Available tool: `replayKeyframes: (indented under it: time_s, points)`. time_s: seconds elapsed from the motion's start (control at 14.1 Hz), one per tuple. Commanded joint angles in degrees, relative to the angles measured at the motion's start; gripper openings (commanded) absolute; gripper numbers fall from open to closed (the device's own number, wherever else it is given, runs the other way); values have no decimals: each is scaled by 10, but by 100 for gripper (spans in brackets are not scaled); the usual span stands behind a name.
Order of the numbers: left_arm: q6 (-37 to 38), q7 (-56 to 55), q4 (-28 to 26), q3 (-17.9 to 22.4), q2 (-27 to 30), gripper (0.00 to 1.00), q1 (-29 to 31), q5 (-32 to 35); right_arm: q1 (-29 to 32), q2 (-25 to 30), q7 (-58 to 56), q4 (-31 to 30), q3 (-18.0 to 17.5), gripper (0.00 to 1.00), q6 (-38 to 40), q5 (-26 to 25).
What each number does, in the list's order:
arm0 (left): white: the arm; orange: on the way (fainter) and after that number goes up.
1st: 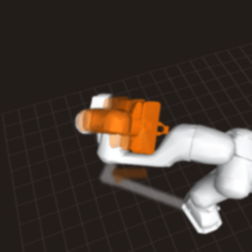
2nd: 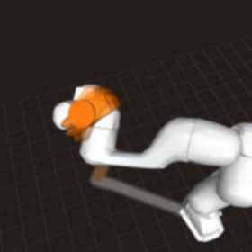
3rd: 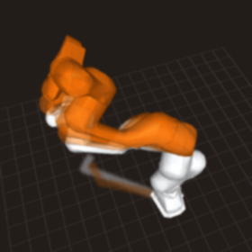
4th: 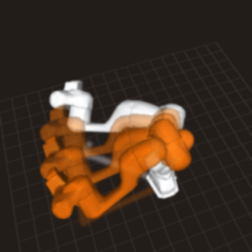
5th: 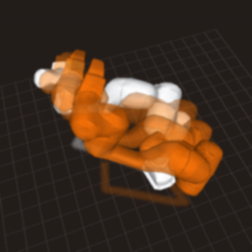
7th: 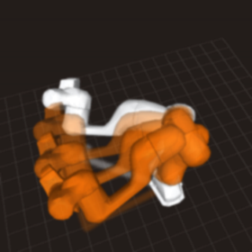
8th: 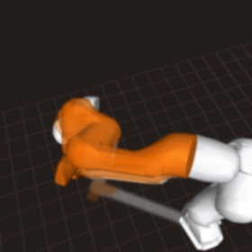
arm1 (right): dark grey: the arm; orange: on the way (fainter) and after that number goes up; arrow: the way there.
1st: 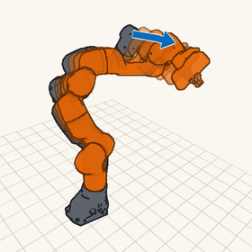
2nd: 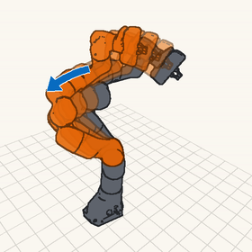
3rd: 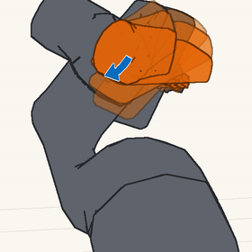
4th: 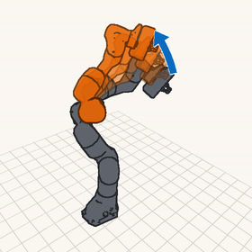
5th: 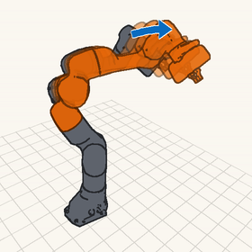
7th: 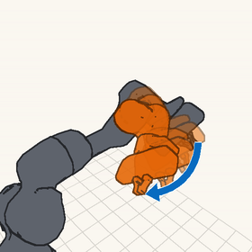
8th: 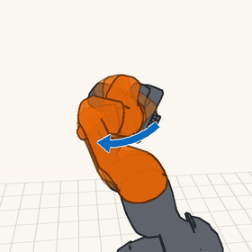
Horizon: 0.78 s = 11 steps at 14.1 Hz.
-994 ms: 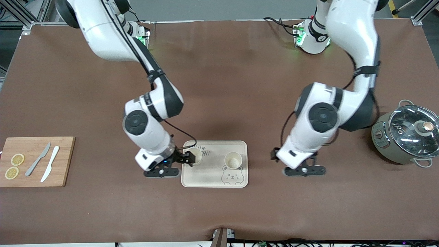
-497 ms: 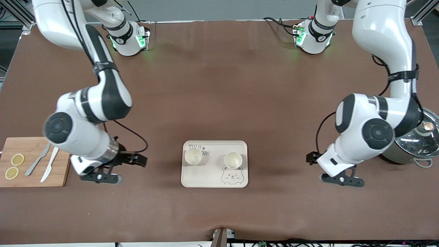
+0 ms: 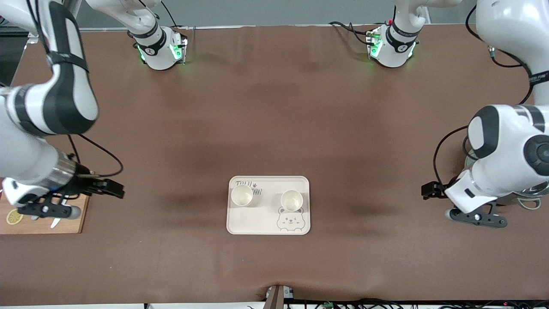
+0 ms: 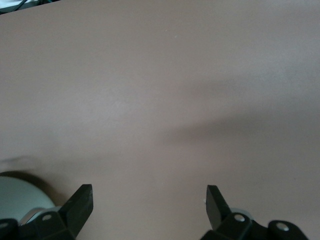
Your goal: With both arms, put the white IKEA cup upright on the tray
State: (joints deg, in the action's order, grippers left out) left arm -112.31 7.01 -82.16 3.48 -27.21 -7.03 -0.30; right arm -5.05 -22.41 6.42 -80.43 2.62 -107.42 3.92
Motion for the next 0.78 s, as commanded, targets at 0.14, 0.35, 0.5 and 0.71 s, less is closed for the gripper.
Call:
replayKeyframes:
  time_s: [0.14,0.35,0.5,0.71]
  points:
    - [-5,4,-130,-16,143,100,23,-16,45,132,-54,-135,-11,100,2,-6]
    - [-5,2,-204,-39,230,100,34,-17,49,168,-60,-141,-9,100,52,-9]
    - [3,0,-223,-42,268,100,35,-17,51,187,-63,-141,-9,100,84,-18]
    - [75,-2,-155,-41,267,100,33,-17,52,209,-69,-141,-2,100,130,-22]
